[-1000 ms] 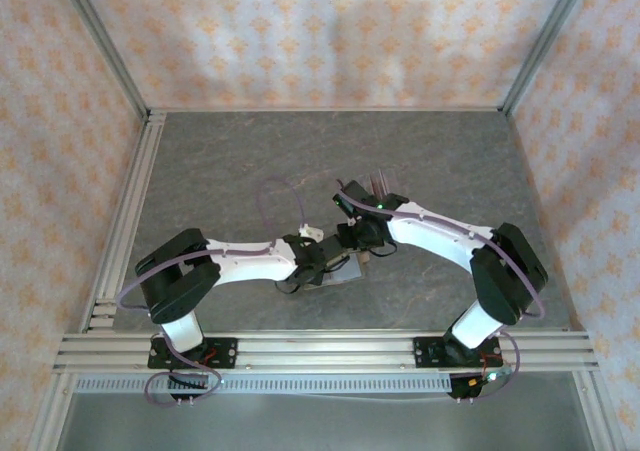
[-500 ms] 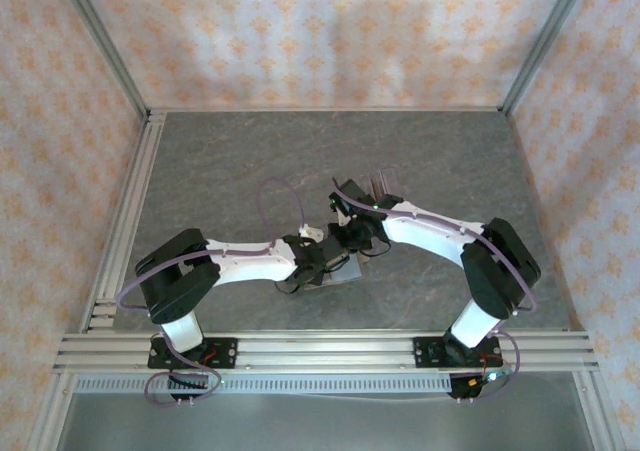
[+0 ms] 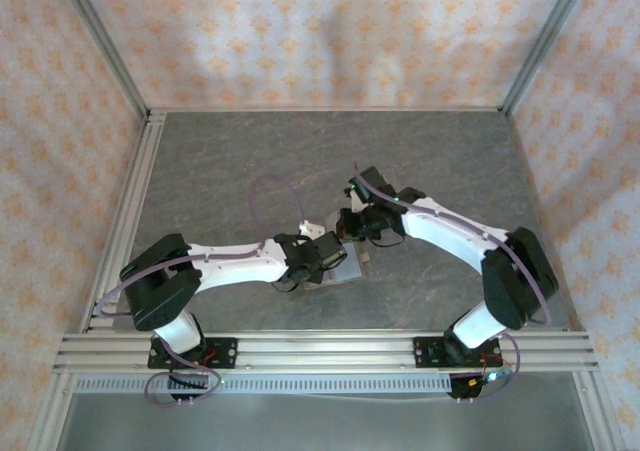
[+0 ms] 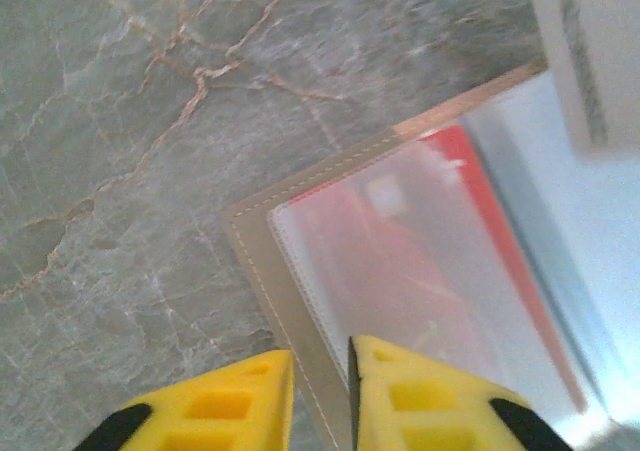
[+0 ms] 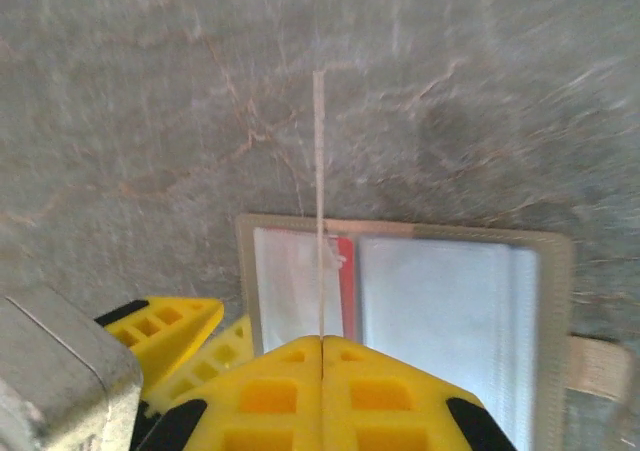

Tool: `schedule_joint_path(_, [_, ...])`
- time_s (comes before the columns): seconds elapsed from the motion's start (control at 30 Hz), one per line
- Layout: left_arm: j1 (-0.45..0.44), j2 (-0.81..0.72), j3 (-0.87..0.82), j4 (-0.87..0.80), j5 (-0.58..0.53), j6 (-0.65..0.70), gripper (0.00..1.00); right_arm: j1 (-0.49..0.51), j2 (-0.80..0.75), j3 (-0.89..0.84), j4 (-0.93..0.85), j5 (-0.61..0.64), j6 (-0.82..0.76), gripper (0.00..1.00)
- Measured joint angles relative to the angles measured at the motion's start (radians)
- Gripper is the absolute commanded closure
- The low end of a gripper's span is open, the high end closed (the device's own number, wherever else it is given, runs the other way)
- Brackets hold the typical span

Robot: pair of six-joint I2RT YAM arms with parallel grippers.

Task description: Put the credit cards into the card holder

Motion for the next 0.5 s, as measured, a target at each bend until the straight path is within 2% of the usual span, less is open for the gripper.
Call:
schedule_joint_path(0.2, [-0.055, 0.062, 0.158, -0.007, -0.003, 0.058, 0.67, -0.108, -0.124, -0.002, -0.052, 0.034, -0.018, 1.00])
schedule_joint_path(0.5, [-0.082, 0.302, 0.388, -0.014, 0.004, 0.127, 0.67, -0.227, -0.223, -0.048, -0.122, 0.052, -0.041, 1.00])
